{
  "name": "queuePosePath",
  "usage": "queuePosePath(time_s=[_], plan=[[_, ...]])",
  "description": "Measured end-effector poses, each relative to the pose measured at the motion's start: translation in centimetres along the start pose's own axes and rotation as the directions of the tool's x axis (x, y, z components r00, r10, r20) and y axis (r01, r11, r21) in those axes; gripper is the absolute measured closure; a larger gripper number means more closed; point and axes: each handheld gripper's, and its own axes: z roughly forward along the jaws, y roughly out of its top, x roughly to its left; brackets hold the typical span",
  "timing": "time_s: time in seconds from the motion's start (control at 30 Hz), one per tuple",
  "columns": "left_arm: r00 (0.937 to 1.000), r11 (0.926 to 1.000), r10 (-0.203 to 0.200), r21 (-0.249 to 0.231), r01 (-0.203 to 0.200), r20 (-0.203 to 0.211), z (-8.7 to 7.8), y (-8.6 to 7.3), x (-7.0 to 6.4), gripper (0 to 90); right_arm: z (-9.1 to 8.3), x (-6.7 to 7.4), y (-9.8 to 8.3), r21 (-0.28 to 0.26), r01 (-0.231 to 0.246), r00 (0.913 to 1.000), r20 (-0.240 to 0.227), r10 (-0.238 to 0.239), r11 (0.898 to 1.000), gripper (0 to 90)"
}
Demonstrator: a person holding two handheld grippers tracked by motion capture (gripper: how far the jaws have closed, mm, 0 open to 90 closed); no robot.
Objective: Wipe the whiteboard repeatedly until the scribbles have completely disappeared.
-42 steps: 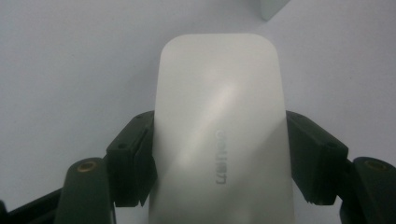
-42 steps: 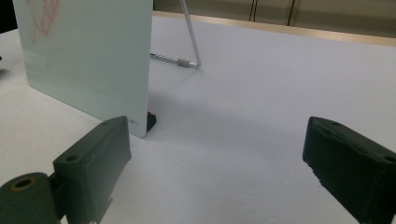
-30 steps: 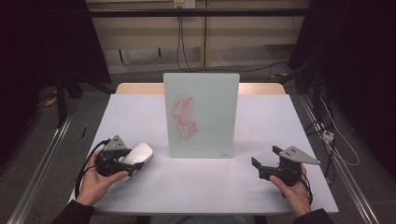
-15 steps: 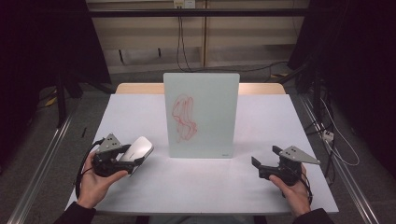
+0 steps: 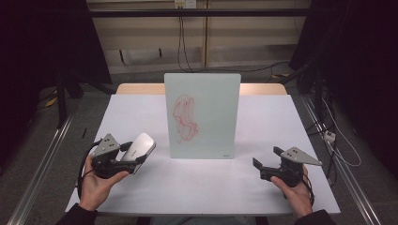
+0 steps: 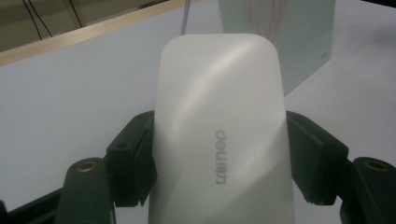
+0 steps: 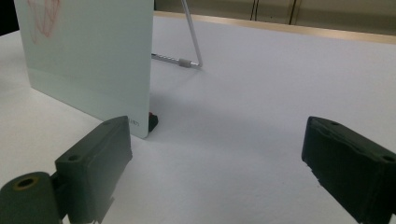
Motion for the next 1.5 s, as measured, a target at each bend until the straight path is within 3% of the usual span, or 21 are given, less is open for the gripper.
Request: queuePosePath(time_s=[0.2,0.63,0.97,1.23,1.5], plan=[[1.0000,0.9999,-0.004,-0.013,0.004,0.000,0.1,0.1,-0.2,31.1,0.2,-0.1,0.0,0.003,-0.006,1.0000,0.006,0.006,1.000,8.2],[0.9992,0.9984,0.029,-0.047,-0.031,-0.026,0.1,1.3,-2.0,31.1,-0.1,-0.1,0.0,-0.002,-0.005,1.0000,0.004,0.005,1.000,8.2],[0.9996,0.9962,0.029,-0.082,-0.029,-0.006,0.2,2.5,-2.7,31.1,-0.1,0.0,0.0,0.002,-0.004,1.0000,0.000,0.004,1.000,8.1],[0.9980,0.9929,0.062,-0.101,-0.063,-0.008,0.7,3.3,-3.3,31.1,0.0,0.0,0.0,0.006,0.001,1.0000,0.000,-0.001,1.000,8.1],[0.9975,0.9894,0.069,-0.127,-0.070,-0.016,0.9,3.9,-3.6,31.1,0.1,0.0,0.0,0.004,0.004,1.0000,-0.002,-0.003,1.000,8.1]])
